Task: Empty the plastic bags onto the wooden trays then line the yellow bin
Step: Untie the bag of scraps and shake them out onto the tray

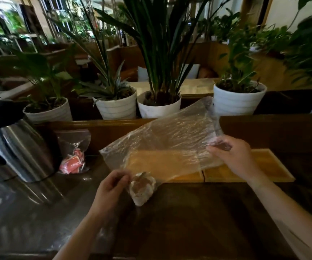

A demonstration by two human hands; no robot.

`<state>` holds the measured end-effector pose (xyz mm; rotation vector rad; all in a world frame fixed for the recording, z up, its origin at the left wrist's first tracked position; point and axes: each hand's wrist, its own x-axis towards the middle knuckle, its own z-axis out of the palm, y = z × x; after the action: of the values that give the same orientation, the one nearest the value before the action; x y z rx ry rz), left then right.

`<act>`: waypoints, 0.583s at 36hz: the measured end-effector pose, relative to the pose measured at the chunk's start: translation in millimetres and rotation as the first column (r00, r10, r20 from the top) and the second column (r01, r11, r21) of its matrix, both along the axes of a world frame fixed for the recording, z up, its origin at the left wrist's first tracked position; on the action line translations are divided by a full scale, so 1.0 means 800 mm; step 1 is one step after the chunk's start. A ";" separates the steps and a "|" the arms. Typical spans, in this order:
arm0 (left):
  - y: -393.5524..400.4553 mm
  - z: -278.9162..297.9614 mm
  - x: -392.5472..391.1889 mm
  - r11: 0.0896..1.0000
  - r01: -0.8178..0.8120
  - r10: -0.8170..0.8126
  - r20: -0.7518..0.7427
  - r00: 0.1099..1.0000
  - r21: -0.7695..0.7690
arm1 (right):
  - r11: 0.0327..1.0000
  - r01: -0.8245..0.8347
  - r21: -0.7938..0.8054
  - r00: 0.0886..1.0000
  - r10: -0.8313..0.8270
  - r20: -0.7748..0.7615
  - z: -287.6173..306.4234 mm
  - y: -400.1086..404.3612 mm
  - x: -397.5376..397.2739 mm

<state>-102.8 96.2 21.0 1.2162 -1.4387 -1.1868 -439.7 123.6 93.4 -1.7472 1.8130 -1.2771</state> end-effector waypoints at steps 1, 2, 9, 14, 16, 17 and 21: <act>0.000 0.000 -0.003 1.000 -0.024 0.024 -0.010 1.000 0.008 | 1.000 -0.020 0.023 1.000 0.019 0.020 0.002 -0.002 -0.006; 0.001 -0.001 -0.006 0.998 -0.053 0.053 -0.028 0.998 0.021 | 0.998 -0.045 0.054 0.998 0.043 0.041 0.003 -0.004 -0.011; 0.015 -0.012 -0.033 0.952 -0.219 0.249 -0.126 0.960 0.216 | 0.973 -0.166 0.161 0.977 0.141 0.159 -0.002 0.001 -0.037; 0.028 -0.022 -0.046 0.919 -0.319 0.348 -0.096 0.933 0.232 | 0.980 -0.140 0.143 0.980 0.117 0.162 -0.016 0.007 -0.054; 0.033 -0.022 -0.051 0.905 -0.363 0.396 -0.126 0.909 0.223 | 0.987 -0.099 0.124 0.980 0.075 0.185 -0.022 0.008 -0.061; 0.035 -0.021 -0.053 0.901 -0.378 0.410 -0.133 0.902 0.213 | 0.990 -0.080 0.114 0.977 0.055 0.206 -0.024 0.008 -0.064; 0.038 -0.014 -0.054 0.901 -0.408 0.426 -0.129 0.895 0.145 | 0.993 -0.048 0.110 0.960 0.015 0.280 -0.036 0.011 -0.080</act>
<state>-146.0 126.3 9.5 1.3919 -0.9374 -1.0462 -503.8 132.1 64.9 -1.4467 1.6564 -1.3028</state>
